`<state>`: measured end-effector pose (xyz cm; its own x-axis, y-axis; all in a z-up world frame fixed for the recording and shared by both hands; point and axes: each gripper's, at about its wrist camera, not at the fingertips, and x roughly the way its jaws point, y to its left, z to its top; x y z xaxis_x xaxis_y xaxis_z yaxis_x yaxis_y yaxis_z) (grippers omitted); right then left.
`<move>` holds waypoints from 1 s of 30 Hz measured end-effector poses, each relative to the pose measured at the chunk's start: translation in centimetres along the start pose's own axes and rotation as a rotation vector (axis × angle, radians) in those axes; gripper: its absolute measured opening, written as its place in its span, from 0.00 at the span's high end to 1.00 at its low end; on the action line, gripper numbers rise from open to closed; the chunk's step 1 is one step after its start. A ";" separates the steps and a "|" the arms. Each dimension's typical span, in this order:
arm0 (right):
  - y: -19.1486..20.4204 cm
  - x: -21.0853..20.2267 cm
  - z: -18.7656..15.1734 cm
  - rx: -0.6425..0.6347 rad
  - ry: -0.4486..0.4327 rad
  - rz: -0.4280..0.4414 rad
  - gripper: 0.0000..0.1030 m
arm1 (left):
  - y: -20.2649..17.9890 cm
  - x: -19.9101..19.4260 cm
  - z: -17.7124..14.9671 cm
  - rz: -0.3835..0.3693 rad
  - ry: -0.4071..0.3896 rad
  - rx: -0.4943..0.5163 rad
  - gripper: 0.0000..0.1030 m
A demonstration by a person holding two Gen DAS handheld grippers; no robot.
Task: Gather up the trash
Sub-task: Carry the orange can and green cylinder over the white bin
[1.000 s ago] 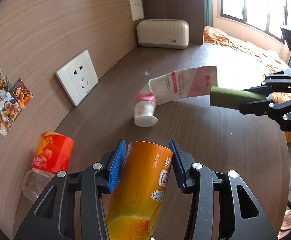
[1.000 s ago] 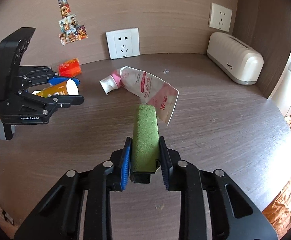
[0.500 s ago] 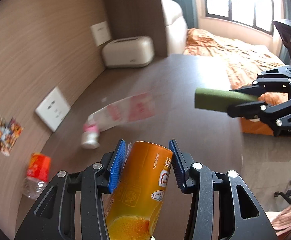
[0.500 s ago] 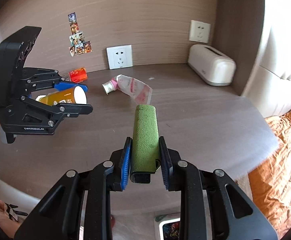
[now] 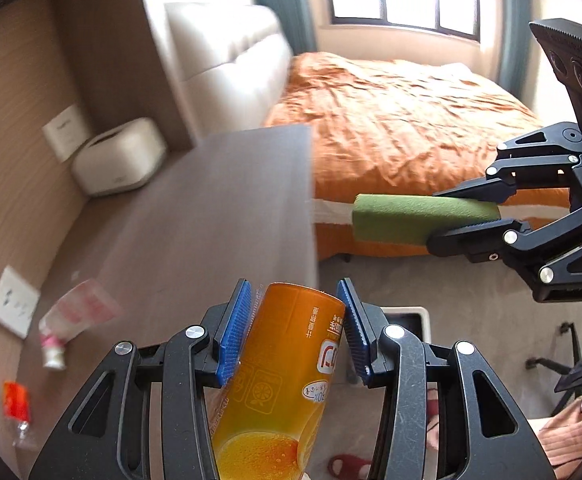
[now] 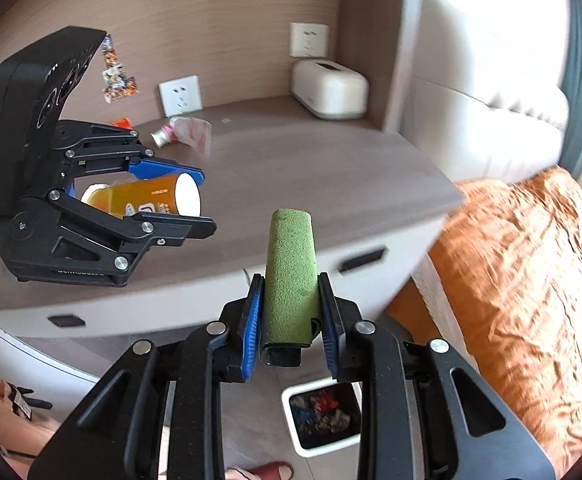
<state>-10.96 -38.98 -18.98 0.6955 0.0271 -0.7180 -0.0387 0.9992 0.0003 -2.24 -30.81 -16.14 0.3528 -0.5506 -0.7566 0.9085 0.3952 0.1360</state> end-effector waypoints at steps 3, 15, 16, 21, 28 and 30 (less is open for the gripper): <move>-1.5 -0.7 -2.0 0.032 0.015 -0.018 0.73 | -2.4 1.8 0.8 -0.041 0.013 0.037 0.57; -7.4 3.0 -10.9 0.105 0.192 -0.076 0.73 | -11.5 13.0 -0.2 -0.272 0.149 0.210 0.57; -7.8 3.7 -11.8 0.109 0.212 -0.075 0.73 | -12.0 14.1 -0.4 -0.286 0.163 0.221 0.57; -10.2 9.2 -17.3 0.125 0.320 -0.071 0.73 | -15.2 21.7 -3.7 -0.364 0.251 0.282 0.57; -12.0 19.7 -25.8 0.147 0.429 -0.028 0.73 | -17.8 33.7 -10.1 -0.449 0.363 0.312 0.57; -12.5 23.1 -28.5 0.168 0.458 0.000 0.73 | -18.2 36.9 -12.1 -0.464 0.399 0.312 0.57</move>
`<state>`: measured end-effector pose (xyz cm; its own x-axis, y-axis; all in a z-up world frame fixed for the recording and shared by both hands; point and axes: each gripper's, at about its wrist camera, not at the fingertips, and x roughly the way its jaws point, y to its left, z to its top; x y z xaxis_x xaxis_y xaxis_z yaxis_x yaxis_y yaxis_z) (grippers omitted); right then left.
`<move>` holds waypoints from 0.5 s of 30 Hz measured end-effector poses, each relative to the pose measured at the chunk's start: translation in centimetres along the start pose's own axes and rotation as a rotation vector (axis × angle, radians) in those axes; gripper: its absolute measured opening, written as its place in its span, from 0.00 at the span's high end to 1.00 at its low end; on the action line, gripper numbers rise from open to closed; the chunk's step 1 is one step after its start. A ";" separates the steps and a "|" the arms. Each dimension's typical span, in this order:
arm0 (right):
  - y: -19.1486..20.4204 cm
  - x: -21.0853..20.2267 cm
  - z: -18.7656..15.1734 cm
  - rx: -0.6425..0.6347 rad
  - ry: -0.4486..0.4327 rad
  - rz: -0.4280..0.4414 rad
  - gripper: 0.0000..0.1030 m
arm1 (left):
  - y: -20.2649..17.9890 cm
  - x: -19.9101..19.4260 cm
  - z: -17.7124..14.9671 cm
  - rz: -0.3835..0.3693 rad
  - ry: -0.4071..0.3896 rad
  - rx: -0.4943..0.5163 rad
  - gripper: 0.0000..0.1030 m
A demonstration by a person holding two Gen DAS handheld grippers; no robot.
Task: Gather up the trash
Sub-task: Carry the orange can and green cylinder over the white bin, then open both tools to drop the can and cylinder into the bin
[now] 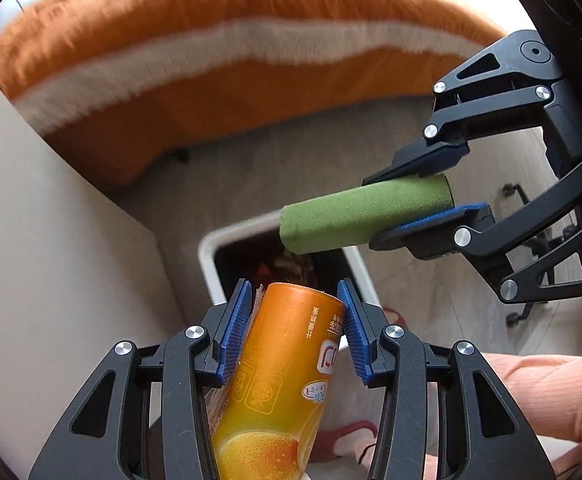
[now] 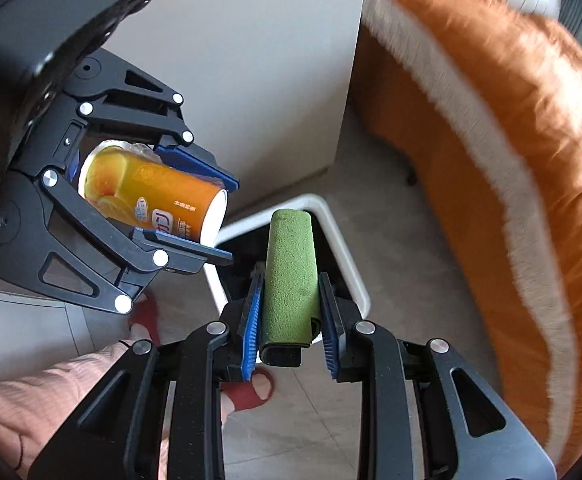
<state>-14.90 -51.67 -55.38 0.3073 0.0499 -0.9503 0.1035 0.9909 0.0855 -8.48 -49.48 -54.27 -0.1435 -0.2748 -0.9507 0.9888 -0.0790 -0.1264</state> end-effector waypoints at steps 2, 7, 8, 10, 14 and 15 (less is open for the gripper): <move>-0.5 3.0 -0.7 -0.011 0.022 -0.002 0.73 | 0.6 3.6 -0.8 -0.016 0.029 -0.001 0.57; -0.8 9.4 -2.7 -0.087 0.085 0.021 0.05 | 1.2 9.0 -1.9 -0.061 0.069 -0.018 0.05; -0.8 9.9 -2.9 -0.100 0.091 0.016 0.04 | 1.3 9.6 -2.1 -0.063 0.075 -0.020 0.05; -0.7 11.5 -3.6 -0.116 0.131 0.010 0.04 | 1.1 10.9 -2.3 -0.056 0.092 -0.025 0.05; -0.1 12.2 -4.2 -0.121 0.147 -0.008 0.04 | 0.6 11.0 -2.7 -0.057 0.089 -0.029 0.05; -0.2 12.1 -4.2 -0.127 0.144 -0.015 0.04 | 0.6 10.7 -2.8 -0.060 0.084 -0.033 0.05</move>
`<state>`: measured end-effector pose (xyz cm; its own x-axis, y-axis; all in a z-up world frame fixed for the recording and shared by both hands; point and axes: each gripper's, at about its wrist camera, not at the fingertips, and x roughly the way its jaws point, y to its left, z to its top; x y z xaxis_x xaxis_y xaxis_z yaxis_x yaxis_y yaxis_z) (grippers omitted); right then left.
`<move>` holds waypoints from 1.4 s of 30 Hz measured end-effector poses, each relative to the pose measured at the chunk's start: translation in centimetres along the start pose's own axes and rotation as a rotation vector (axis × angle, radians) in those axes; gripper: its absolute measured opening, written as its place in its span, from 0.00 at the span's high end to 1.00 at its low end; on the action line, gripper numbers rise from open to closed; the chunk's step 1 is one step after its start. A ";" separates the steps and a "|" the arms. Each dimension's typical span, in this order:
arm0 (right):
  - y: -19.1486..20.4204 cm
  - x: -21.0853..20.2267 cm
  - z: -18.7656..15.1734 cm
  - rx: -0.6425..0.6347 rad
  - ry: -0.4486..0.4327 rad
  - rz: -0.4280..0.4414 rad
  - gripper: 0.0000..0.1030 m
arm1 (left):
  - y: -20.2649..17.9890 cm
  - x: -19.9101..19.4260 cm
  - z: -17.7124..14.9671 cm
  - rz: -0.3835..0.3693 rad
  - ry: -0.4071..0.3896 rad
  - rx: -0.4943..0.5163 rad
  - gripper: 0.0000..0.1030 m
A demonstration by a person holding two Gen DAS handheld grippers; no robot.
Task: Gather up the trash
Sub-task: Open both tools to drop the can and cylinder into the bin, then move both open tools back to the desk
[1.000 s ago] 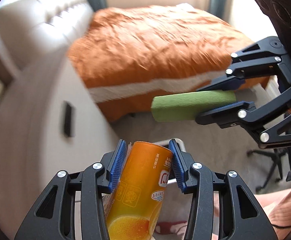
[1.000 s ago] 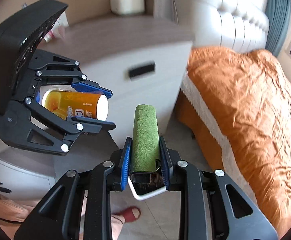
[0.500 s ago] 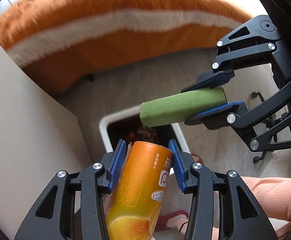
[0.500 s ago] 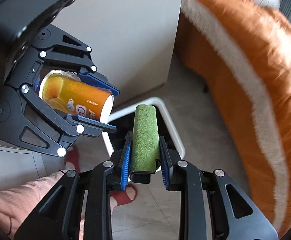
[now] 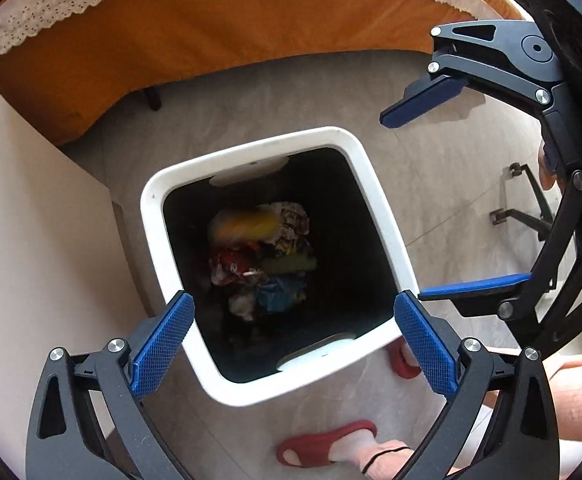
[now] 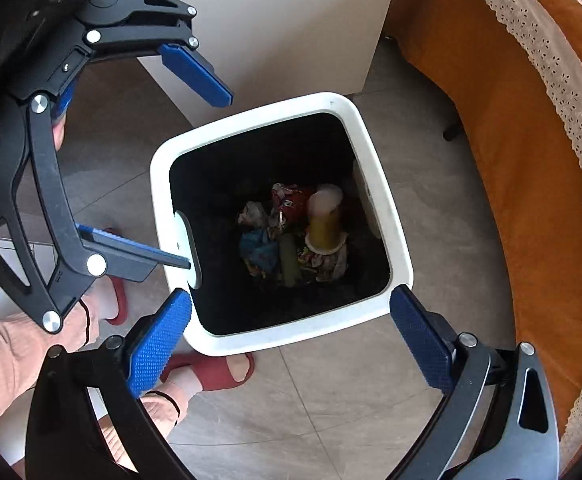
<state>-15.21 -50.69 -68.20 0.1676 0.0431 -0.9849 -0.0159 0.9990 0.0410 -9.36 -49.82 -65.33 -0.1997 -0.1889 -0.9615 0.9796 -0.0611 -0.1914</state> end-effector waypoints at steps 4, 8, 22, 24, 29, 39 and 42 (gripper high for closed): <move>0.2 -1.4 0.2 -0.002 -0.011 -0.012 0.04 | -0.2 -1.5 -0.4 0.002 -0.010 0.002 0.05; 0.5 -3.4 1.0 -0.004 -0.024 -0.029 0.04 | -0.4 -3.7 -0.3 0.019 -0.025 0.007 0.05; 2.7 -20.4 2.3 0.051 -0.207 -0.081 0.04 | -3.3 -19.8 0.5 0.102 -0.231 -0.022 0.05; 3.1 -22.8 2.5 0.053 -0.235 -0.088 0.04 | -4.1 -22.5 0.4 0.126 -0.257 -0.003 0.05; 4.6 -29.7 3.4 0.060 -0.328 -0.130 0.04 | -4.6 -28.7 -0.3 0.194 -0.321 -0.033 0.05; 8.4 -41.3 7.2 0.087 -0.558 -0.175 0.04 | -4.4 -44.3 -6.8 0.415 -0.573 -0.375 0.05; 10.8 -44.1 9.3 0.043 -0.626 -0.163 0.04 | -4.2 -48.3 -9.8 0.490 -0.631 -0.462 0.05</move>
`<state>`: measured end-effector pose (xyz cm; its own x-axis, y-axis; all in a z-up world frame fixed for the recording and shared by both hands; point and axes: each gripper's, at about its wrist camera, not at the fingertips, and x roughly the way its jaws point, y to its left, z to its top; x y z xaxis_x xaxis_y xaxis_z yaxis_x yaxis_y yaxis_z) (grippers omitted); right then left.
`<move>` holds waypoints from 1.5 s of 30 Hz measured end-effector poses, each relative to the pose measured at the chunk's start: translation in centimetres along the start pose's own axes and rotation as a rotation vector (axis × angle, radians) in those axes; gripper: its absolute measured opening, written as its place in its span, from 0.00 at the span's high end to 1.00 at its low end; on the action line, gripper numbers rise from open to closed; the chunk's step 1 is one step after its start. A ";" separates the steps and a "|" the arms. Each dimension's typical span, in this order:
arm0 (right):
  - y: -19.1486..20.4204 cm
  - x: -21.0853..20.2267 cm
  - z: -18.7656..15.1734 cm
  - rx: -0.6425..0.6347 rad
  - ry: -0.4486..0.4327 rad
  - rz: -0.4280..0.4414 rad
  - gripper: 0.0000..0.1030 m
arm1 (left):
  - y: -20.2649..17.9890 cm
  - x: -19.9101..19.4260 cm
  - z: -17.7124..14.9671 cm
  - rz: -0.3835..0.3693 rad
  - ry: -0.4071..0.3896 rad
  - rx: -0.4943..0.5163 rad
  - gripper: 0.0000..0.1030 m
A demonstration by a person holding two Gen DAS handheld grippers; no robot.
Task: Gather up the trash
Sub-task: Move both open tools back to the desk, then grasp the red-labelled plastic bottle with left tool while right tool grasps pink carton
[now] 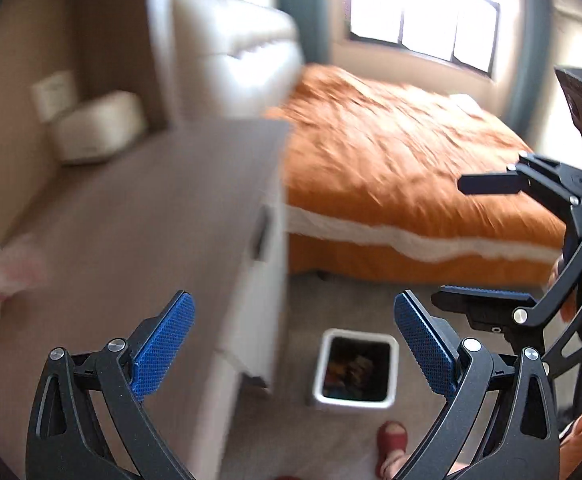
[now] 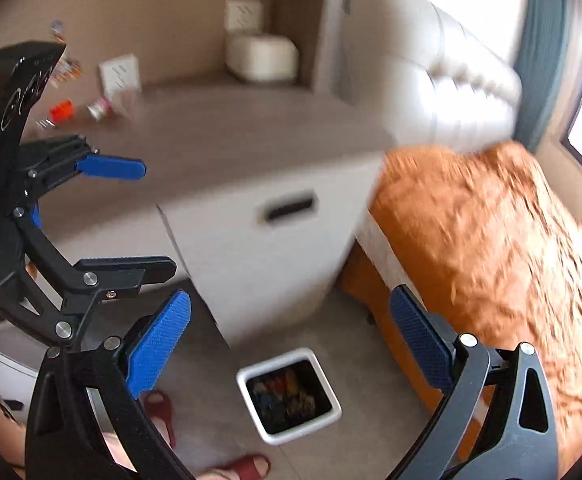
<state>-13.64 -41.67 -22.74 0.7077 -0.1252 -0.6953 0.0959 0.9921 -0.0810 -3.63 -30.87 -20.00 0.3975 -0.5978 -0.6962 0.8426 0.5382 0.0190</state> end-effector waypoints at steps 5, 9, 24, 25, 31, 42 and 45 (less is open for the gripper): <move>4.2 -1.2 5.6 -0.055 -0.112 0.100 0.04 | 4.6 -5.0 0.4 0.118 -0.063 -0.081 0.05; 7.7 -1.3 9.1 -0.128 -0.148 0.171 0.04 | 8.9 -8.7 -0.1 0.199 -0.113 -0.137 0.05; 21.5 5.3 19.7 -0.413 -0.201 0.317 0.04 | 25.2 -14.6 -4.2 0.421 -0.080 -0.214 0.05; 22.2 6.5 20.4 -0.440 -0.191 0.310 0.04 | 26.7 -14.3 -4.6 0.428 -0.062 -0.215 0.05; 24.2 13.3 23.2 -0.502 -0.097 0.324 0.04 | 33.7 -11.8 -6.8 0.456 0.028 -0.228 0.05; 26.6 22.0 24.3 -0.659 0.093 0.334 0.04 | 40.1 -6.6 -9.1 0.367 0.159 -0.253 0.05; 26.4 22.4 24.9 -0.623 0.136 0.385 0.24 | 40.8 -5.6 -9.1 0.357 0.180 -0.251 0.05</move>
<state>22.15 -18.48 -22.65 0.5146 0.1944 -0.8351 -0.5846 0.7920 -0.1758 25.20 -0.16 -21.82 0.5582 -0.2486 -0.7916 0.5422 0.8315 0.1213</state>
